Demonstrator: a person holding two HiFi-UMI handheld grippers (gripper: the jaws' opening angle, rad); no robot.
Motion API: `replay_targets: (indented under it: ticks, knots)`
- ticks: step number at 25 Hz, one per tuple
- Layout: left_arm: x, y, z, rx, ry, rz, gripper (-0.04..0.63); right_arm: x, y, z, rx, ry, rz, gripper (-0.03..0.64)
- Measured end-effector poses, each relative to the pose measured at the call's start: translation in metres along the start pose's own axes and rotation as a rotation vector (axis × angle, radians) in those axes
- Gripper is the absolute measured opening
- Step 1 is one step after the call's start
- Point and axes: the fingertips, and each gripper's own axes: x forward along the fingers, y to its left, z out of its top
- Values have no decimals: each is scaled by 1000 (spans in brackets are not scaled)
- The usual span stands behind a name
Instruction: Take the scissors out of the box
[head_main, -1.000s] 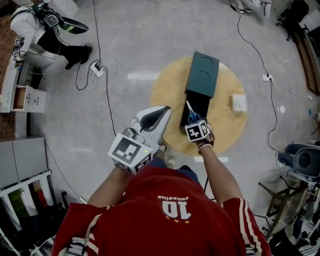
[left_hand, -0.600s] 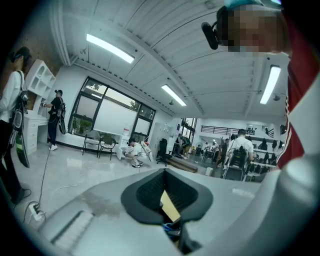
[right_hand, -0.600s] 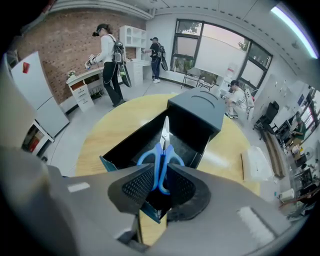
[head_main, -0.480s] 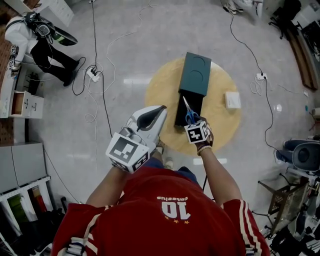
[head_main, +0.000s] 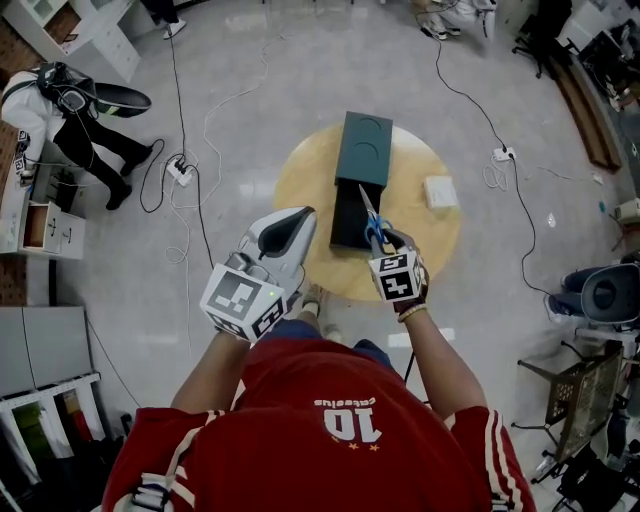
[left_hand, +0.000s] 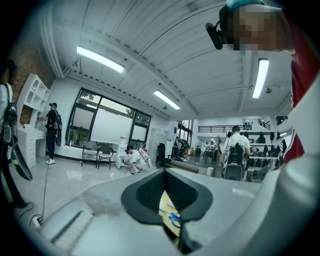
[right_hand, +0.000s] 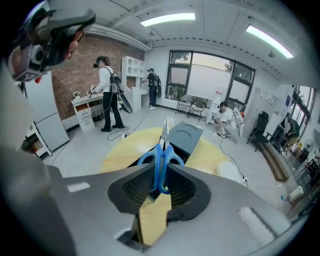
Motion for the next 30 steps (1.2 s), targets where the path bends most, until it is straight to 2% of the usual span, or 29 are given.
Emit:
replay_targets:
  ticks: [8,14,22,26,30]
  knots:
    - [-32,-54,27,96,-22,0,2,-124,-3,43,37,-264,-24,80]
    - [-49,-79,44,129,-50,-23,2,-212,12,77,11,-444,-49,80]
    - [-67,-83,60,141,-86,-108,2,-298,39,125,18,-631,-126,80]
    - [-73,-83,68,147,-97,-143,2,-326,42,135,45,-640,-172,80]
    - [-84,-76,74,138,-115,-162,2,-351,54,153,45,-770,-209,80]
